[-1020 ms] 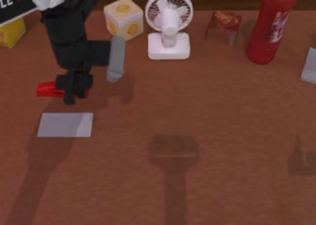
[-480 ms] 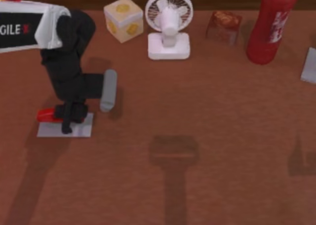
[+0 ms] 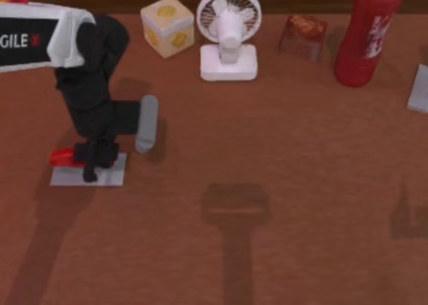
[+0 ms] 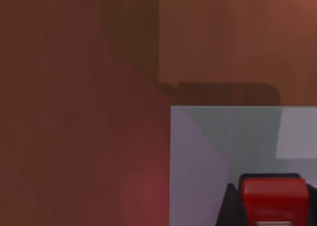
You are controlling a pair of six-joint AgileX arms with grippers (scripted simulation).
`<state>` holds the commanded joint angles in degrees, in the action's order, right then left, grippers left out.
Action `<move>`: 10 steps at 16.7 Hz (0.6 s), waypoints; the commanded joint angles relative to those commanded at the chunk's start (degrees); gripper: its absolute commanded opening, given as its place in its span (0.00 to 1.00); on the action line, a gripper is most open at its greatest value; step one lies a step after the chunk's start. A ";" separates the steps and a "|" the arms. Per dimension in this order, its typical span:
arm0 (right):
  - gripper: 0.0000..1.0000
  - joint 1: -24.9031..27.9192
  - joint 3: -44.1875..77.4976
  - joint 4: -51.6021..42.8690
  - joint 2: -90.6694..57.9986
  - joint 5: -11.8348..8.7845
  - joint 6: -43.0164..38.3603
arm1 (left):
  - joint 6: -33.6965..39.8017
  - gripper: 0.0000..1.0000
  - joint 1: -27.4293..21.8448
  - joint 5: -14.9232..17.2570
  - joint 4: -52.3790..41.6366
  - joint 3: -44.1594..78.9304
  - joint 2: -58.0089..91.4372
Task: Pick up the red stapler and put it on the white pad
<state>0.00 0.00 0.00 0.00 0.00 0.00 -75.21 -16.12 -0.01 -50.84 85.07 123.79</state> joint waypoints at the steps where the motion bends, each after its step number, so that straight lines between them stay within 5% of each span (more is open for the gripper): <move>1: 1.00 0.00 0.00 0.00 0.00 0.00 0.00 | 0.00 0.38 0.00 0.00 0.00 0.00 0.00; 10: 1.00 0.00 0.00 0.00 0.00 0.00 0.00 | 0.00 1.00 0.00 0.00 0.00 0.00 0.00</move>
<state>0.00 0.00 0.00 0.00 0.00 0.00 -75.21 -16.12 -0.01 -50.84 85.07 123.79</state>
